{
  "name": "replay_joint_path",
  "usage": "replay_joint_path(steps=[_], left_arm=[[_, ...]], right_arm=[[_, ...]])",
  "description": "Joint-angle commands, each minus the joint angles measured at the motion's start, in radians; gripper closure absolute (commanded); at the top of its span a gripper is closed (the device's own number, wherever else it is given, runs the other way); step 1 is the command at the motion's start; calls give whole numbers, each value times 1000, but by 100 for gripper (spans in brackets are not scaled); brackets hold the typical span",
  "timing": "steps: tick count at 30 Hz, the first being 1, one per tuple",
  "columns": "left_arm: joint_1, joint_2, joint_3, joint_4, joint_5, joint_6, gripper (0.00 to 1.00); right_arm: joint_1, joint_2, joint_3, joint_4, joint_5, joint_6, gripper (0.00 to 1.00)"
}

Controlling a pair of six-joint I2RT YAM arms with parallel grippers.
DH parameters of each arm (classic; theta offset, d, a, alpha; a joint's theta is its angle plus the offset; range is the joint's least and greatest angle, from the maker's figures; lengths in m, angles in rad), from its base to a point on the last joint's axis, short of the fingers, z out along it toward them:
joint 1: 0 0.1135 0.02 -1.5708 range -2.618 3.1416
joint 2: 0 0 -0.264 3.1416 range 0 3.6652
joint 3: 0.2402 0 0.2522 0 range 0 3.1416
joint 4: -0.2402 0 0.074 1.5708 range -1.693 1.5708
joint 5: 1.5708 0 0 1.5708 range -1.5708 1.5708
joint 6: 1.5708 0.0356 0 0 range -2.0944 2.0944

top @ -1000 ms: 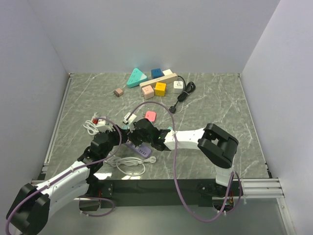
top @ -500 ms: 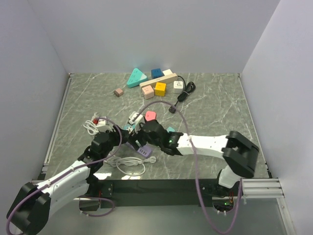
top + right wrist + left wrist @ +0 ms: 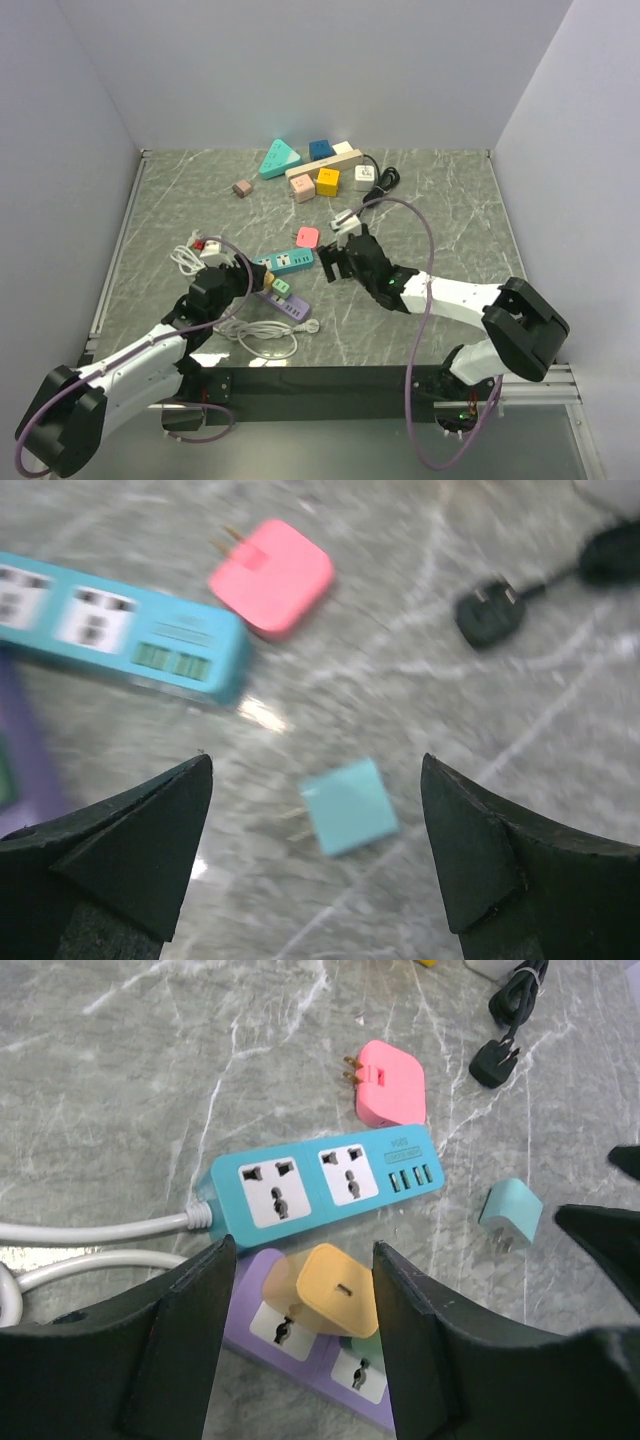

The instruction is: Insert the plug

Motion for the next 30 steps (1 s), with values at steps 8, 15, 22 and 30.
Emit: replay_joint_path(steps=[8, 15, 22, 30], left_arm=[[2, 54, 125, 66, 52, 36, 37], [2, 51, 150, 43, 62, 61, 37], [2, 69, 173, 40, 74, 67, 38], [1, 127, 186, 114, 177, 85, 38]], right_arm=[[-87, 113, -51, 73, 34, 107, 8], [-130, 110, -99, 120, -45, 130, 7], [-133, 133, -148, 173, -108, 135, 9], [-133, 113, -177, 226, -133, 115, 24]])
